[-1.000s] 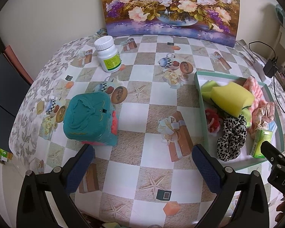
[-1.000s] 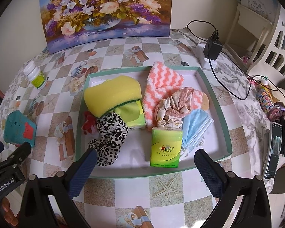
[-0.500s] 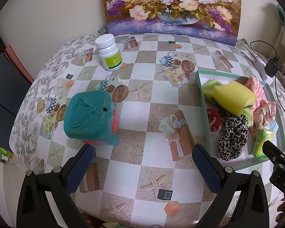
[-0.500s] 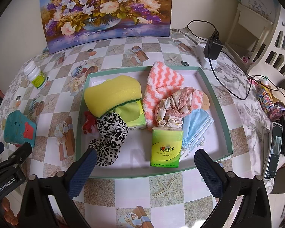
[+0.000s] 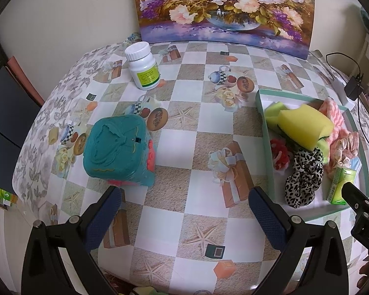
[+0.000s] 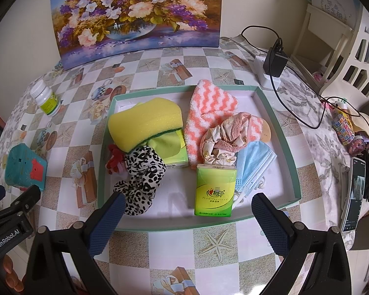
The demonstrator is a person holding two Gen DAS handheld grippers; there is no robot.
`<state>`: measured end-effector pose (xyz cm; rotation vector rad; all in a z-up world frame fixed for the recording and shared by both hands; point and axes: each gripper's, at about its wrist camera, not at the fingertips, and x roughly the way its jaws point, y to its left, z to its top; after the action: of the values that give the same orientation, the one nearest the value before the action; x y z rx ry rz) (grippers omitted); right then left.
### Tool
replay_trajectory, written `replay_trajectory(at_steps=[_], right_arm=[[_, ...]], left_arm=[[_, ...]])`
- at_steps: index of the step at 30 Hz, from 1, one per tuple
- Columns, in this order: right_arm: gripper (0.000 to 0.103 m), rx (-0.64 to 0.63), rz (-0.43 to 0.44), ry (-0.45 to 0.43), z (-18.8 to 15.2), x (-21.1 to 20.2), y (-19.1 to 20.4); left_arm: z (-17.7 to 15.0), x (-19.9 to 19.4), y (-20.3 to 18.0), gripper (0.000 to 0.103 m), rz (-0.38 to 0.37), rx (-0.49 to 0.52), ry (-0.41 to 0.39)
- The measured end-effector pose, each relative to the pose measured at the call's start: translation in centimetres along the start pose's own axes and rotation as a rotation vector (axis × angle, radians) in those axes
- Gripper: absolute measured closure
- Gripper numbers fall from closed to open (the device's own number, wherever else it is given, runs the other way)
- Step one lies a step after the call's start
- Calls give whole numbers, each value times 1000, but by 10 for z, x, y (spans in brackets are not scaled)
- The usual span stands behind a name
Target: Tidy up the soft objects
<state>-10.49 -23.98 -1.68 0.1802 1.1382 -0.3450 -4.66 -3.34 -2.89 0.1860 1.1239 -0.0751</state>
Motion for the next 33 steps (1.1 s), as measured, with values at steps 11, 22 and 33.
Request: replay_trajectory(at_steps=[11, 22, 33], right_arm=[[0, 1, 0, 0, 0, 0, 0], [0, 2, 0, 1, 0, 1, 0], [0, 0, 0, 4, 0, 1, 0]], left_arm=[[1, 1, 0, 0, 1, 1, 4], [1, 1, 1, 0, 2, 2, 5], [1, 1, 2, 0, 2, 1, 4]])
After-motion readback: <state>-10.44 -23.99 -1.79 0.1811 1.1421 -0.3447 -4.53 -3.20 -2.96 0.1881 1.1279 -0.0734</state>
